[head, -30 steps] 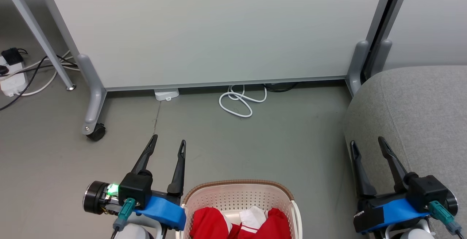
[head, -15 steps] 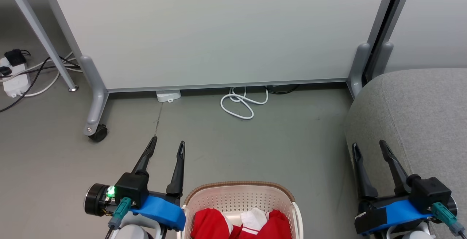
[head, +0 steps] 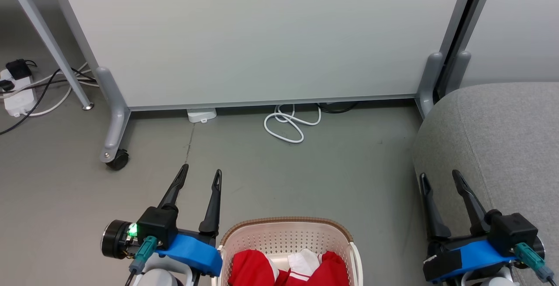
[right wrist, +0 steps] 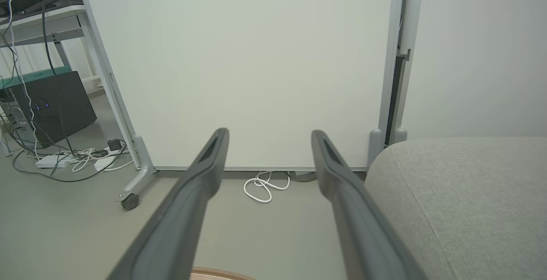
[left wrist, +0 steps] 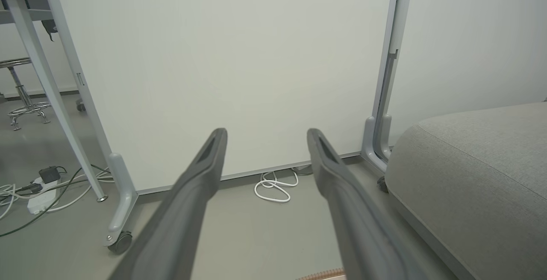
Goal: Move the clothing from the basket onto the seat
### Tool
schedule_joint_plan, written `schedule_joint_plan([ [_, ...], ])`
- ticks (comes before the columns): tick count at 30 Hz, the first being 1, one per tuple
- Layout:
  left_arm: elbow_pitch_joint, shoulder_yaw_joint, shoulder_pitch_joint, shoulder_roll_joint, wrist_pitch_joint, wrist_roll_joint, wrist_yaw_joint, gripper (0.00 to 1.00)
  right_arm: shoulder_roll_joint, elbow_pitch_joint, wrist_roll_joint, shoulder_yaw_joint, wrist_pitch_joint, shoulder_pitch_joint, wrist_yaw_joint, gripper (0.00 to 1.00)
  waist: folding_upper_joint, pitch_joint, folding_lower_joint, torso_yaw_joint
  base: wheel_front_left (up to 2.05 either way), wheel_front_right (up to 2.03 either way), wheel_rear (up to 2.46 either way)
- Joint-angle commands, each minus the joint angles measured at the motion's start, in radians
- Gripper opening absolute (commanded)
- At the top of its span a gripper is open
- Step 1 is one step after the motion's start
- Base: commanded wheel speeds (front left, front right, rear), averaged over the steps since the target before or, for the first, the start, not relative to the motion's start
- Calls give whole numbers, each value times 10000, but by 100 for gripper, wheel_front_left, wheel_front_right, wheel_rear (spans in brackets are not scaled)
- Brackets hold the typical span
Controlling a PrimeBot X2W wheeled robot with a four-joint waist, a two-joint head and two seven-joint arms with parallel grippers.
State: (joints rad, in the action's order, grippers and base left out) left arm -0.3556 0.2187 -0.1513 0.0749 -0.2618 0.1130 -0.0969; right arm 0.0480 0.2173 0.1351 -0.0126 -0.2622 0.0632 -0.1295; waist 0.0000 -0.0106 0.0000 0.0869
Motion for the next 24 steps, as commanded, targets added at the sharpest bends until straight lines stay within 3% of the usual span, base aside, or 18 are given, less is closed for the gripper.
schedule_joint_plan([
  [1, -21, -47, -58, -14, -49, -50, -3, 100, 41, 25, 39, 5, -42, -14, -22, 100, 0, 9, 0, -14, 0, 0, 0],
  [12, -559, 362, -857, -4, -39, -306, -190, 100, 39, -219, -103, 183, -42, 360, -20, 100, 0, 513, 0, -423, 0, 0, 0],
  [24, -2482, 1967, -3316, 167, -41, -615, -339, 100, 232, -1032, -149, 362, -39, 1858, -14, 100, 0, 3302, 0, -1405, 0, 0, 0],
])
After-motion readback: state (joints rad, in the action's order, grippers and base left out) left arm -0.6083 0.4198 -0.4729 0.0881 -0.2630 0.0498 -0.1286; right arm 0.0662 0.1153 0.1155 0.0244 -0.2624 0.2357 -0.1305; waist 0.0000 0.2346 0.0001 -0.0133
